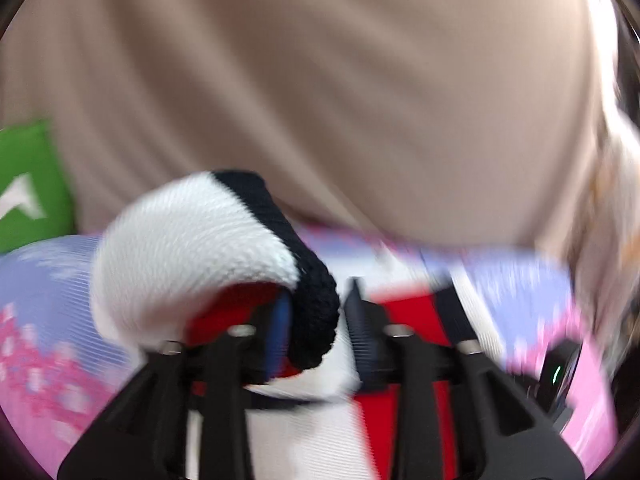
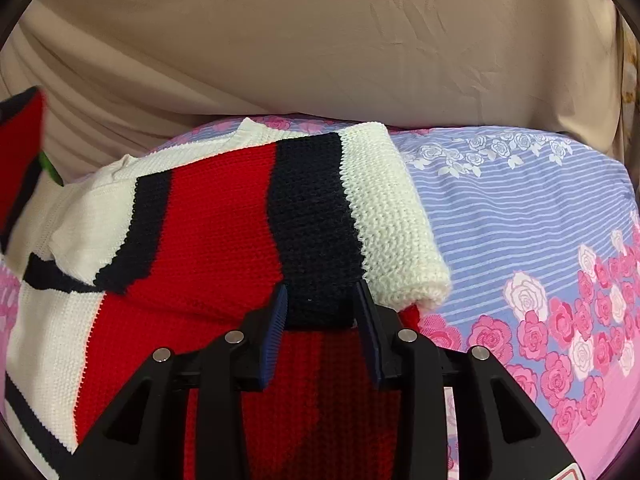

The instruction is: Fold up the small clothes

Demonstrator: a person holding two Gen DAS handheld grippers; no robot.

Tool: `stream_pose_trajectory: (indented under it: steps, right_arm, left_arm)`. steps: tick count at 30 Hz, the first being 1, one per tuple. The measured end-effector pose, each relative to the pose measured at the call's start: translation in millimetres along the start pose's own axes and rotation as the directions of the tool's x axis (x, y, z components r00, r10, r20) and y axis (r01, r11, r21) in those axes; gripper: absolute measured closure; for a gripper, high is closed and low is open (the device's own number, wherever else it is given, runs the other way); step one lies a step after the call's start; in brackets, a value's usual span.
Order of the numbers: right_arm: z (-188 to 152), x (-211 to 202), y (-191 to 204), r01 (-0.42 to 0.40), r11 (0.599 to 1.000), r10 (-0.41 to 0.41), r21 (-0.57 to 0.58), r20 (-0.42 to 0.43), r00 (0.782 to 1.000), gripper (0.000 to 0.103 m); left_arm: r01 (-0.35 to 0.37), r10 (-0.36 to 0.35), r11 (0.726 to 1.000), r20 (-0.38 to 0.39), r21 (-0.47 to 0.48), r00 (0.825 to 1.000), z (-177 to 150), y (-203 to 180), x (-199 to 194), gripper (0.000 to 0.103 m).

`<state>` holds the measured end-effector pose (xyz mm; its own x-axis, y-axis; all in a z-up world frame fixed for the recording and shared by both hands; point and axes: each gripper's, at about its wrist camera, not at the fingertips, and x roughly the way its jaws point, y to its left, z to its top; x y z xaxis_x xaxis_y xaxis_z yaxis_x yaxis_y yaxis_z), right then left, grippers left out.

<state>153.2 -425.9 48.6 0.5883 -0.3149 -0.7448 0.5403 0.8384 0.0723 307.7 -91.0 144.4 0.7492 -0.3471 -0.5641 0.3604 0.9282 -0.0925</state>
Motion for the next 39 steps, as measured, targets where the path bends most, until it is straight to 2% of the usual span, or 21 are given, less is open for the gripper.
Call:
stream_pose_trajectory:
  steps: [1, 3, 4, 6, 10, 13, 15, 16, 18, 20, 23, 26, 27, 29, 30, 32, 34, 35, 36, 37, 39]
  right_arm:
    - [0, 0, -3, -0.016, 1.000, 0.016, 0.012, 0.002, 1.000, 0.068]
    - [0, -1, -6, -0.035, 0.999, 0.034, 0.031, 0.006, 0.999, 0.067]
    - [0, -2, -8, -0.044, 0.998, 0.044, 0.039, 0.009, 0.999, 0.067]
    - [0, -3, -10, -0.066, 0.996, 0.065, 0.054, 0.020, 0.998, 0.067]
    - [0, -12, -10, -0.086, 0.995, 0.082, 0.055, 0.069, 0.994, 0.065]
    - [3, -30, 9, -0.064, 0.998, 0.065, -0.014, 0.125, 0.990, 0.062]
    - [8, -42, 36, -0.120, 0.989, 0.130, -0.087, 0.132, 0.983, 0.060]
    - [9, -45, 52, -0.137, 0.982, 0.154, -0.129, 0.129, 0.980, 0.054]
    - [12, -39, 95, -0.169, 0.958, 0.194, -0.233, 0.087, 0.977, 0.048]
    - [15, -23, 130, -0.210, 0.928, 0.226, -0.306, 0.016, 0.974, 0.048]
    - [17, 9, 177, -0.236, 0.884, 0.228, -0.403, -0.068, 0.971, 0.048]
    - [20, 32, 200, -0.377, 0.828, 0.332, -0.416, -0.180, 0.926, 0.051]
    - [23, 37, 201, -0.387, 0.818, 0.342, -0.425, -0.183, 0.922, 0.053]
    - [38, 46, 184, -0.284, 0.870, 0.260, -0.403, -0.114, 0.959, 0.057]
    - [49, 50, 163, -0.234, 0.912, 0.222, -0.336, -0.076, 0.972, 0.062]
    - [67, 49, 103, -0.180, 0.976, 0.179, -0.121, -0.017, 0.984, 0.086]
    - [71, 40, 37, -0.130, 0.986, 0.128, 0.107, 0.034, 0.991, 0.091]
    - [67, 31, 13, -0.069, 0.982, 0.059, 0.175, 0.059, 0.997, 0.073]
    - [63, 22, -5, 0.000, 0.977, -0.017, 0.214, 0.076, 0.997, 0.068]
    - [57, 13, -21, 0.009, 0.972, -0.032, 0.234, 0.091, 0.995, 0.065]
    - [47, 3, -43, -0.049, 0.958, 0.025, 0.282, 0.090, 0.996, 0.064]
  left_arm:
    - [-0.012, 0.014, 0.998, -0.033, 0.057, 0.999, -18, -26, 21, 0.051]
    - [-0.027, 0.038, 0.993, -0.092, 0.117, 0.995, -47, -50, 47, 0.051]
    - [-0.028, 0.043, 0.993, -0.130, 0.114, 0.991, -61, -52, 57, 0.051]
    - [-0.007, 0.015, 0.999, -0.161, 0.049, 0.987, -78, -37, 55, 0.051]
    - [-0.045, 0.029, 0.991, -0.126, -0.123, 0.992, -91, 18, 26, 0.047]
    - [-0.076, 0.054, 0.966, -0.093, -0.246, 0.994, -92, 62, 4, 0.038]
    - [-0.099, 0.070, 0.946, -0.103, -0.308, 0.992, -92, 89, 5, 0.037]
    - [-0.104, 0.069, 0.936, -0.116, -0.337, 0.991, -92, 99, 7, 0.038]
    - [-0.093, 0.040, 0.908, -0.137, -0.408, 0.990, -92, 126, 13, 0.038]
    - [-0.125, 0.061, 0.895, -0.159, -0.427, 0.985, -93, 139, 19, 0.038]
    - [-0.170, 0.102, 0.883, -0.173, -0.438, 0.980, -101, 146, 30, 0.038]
    - [-0.207, 0.155, 0.891, -0.157, -0.405, 0.975, -105, 138, 35, 0.038]
    - [-0.217, 0.167, 0.892, -0.158, -0.395, 0.973, -107, 138, 37, 0.038]
    - [-0.226, 0.177, 0.895, -0.159, -0.385, 0.971, -108, 140, 38, 0.038]
    - [-0.222, 0.174, 0.894, -0.156, -0.388, 0.972, -109, 143, 36, 0.038]
    - [-0.216, 0.169, 0.895, -0.150, -0.389, 0.974, -111, 146, 34, 0.038]
    - [-0.219, 0.173, 0.896, -0.151, -0.386, 0.973, -111, 145, 34, 0.038]
    - [-0.223, 0.177, 0.897, -0.151, -0.382, 0.972, -112, 145, 34, 0.038]
    - [-0.229, 0.184, 0.897, -0.152, -0.379, 0.971, -112, 145, 34, 0.038]
    - [-0.229, 0.184, 0.896, -0.151, -0.379, 0.971, -113, 144, 34, 0.038]
    - [-0.218, 0.174, 0.895, -0.145, -0.388, 0.974, -113, 146, 31, 0.038]
